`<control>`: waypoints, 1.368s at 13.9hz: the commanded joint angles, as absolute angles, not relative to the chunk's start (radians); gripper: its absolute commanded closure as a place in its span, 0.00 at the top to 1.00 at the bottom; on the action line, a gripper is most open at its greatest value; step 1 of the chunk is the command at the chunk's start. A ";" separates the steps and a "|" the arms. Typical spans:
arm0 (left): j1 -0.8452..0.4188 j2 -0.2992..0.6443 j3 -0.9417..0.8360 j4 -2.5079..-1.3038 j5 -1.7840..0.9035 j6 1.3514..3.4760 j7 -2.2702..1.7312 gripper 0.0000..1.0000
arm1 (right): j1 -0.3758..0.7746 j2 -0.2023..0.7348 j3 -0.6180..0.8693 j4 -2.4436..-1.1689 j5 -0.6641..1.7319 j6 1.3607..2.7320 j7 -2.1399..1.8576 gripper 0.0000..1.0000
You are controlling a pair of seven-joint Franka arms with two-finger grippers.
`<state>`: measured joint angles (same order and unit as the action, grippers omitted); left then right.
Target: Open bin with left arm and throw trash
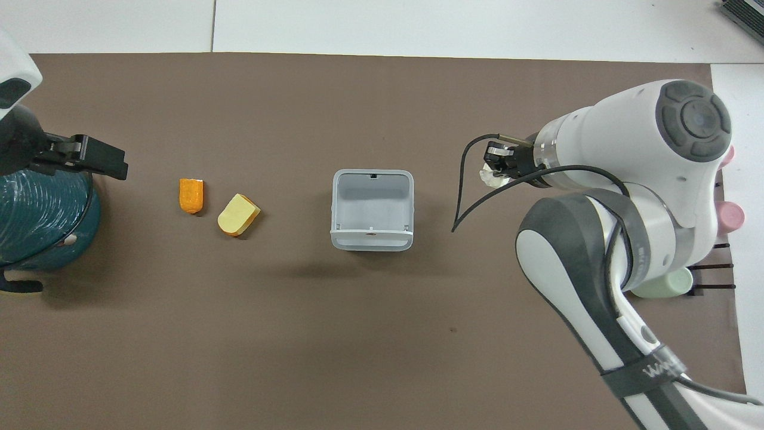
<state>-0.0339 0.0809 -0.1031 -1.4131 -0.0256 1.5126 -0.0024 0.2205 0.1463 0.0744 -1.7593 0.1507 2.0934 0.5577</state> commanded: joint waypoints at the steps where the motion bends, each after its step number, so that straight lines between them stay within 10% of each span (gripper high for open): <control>1: -0.031 0.041 -0.097 -1.466 -0.011 1.546 0.015 1.00 | 0.271 0.167 0.081 -1.769 0.242 2.173 0.601 0.00; 17: -0.041 0.093 -0.094 -1.790 -0.011 1.971 0.032 1.00 | 0.452 0.296 0.084 -1.778 0.377 2.381 0.787 0.01; 19: -0.046 0.107 -0.094 -1.824 -0.012 2.031 0.032 1.00 | 0.454 0.298 0.084 -1.785 0.377 2.384 0.788 0.16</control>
